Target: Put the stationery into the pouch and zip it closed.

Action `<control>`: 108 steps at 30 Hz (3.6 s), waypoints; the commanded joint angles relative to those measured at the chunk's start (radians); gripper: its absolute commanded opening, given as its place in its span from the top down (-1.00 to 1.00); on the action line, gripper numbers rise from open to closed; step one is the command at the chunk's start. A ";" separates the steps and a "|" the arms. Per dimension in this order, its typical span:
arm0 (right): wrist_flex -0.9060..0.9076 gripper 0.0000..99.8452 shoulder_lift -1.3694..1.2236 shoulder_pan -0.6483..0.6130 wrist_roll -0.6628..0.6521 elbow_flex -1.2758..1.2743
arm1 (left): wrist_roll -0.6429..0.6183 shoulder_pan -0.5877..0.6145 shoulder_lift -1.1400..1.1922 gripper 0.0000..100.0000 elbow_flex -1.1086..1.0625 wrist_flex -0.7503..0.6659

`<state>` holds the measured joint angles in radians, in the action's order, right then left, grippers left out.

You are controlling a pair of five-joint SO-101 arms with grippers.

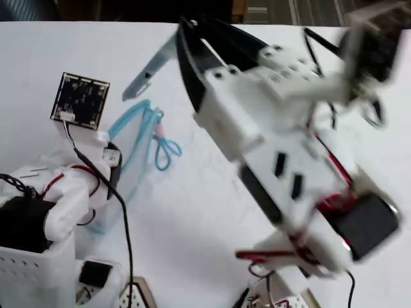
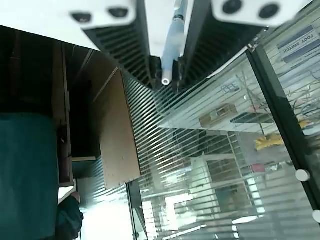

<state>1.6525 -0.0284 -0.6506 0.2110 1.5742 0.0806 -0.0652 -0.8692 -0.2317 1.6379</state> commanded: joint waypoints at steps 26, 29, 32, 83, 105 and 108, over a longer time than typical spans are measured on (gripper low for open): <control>-0.074 0.81 -0.007 -0.157 -0.049 -0.557 | -0.008 -0.004 -0.008 0.96 0.006 -0.028; -0.059 0.47 0.019 -0.209 -0.058 -0.539 | -0.005 -0.004 -0.008 0.96 0.006 -0.028; -0.062 0.24 0.071 -0.242 -0.055 -0.539 | -0.005 -0.004 -0.008 0.96 0.006 -0.029; -0.455 0.97 -0.355 0.409 -0.735 -1.677 | -0.008 -0.002 -0.002 0.96 0.006 -0.049; -1.055 0.97 0.783 -0.084 0.034 -1.705 | -0.006 0.001 -0.001 0.96 -0.002 -0.063; -1.076 0.97 0.762 -0.104 0.074 -1.709 | -0.006 0.001 -0.001 0.96 -0.002 -0.066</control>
<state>0.6168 0.7281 -0.7273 0.2447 -0.1381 0.0821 -0.0652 -0.8661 -0.2409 1.5950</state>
